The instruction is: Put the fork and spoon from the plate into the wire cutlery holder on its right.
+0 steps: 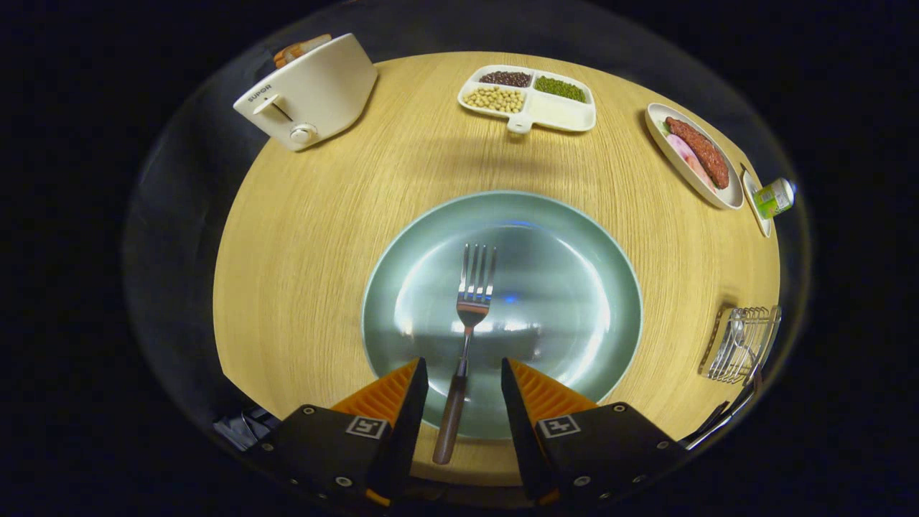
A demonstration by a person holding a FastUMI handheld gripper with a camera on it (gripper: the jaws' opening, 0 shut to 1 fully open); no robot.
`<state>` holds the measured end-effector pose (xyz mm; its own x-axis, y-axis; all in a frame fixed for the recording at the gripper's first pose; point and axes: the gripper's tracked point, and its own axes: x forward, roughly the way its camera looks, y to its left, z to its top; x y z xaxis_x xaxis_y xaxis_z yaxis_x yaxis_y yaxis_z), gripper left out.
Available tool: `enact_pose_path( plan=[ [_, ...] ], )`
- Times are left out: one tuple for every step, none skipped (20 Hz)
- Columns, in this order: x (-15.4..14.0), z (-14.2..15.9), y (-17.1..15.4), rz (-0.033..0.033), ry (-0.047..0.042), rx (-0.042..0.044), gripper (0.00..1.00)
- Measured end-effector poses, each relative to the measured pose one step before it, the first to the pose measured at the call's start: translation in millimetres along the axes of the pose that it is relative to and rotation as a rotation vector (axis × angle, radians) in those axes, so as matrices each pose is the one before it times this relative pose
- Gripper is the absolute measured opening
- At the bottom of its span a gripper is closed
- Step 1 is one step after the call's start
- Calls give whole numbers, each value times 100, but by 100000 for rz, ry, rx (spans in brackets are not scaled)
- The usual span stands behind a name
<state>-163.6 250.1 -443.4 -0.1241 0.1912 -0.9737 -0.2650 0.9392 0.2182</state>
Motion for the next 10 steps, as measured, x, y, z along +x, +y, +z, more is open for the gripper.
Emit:
enact_pose_path(
  plan=[
    [363, -156, -83, -1466, 1010, 524, 53],
    [363, 188, -366, -929, 721, 594, 48],
    [310, -230, -21, -1122, 1378, 1125, 37],
    [198, -424, 336, 882, 2050, 1252, 33],
    [253, -444, 277, 1179, 2300, 791, 28],
    [-83, 227, -132, -776, -735, -5, 26],
    [31, 356, -127, -569, -1473, -555, 21],
    [20, -507, -51, 54, -323, -540, 17],
    [43, 72, -39, 980, -409, -128, 13],
    [2, 79, 405, 3007, -460, -387, 11]
  ],
)
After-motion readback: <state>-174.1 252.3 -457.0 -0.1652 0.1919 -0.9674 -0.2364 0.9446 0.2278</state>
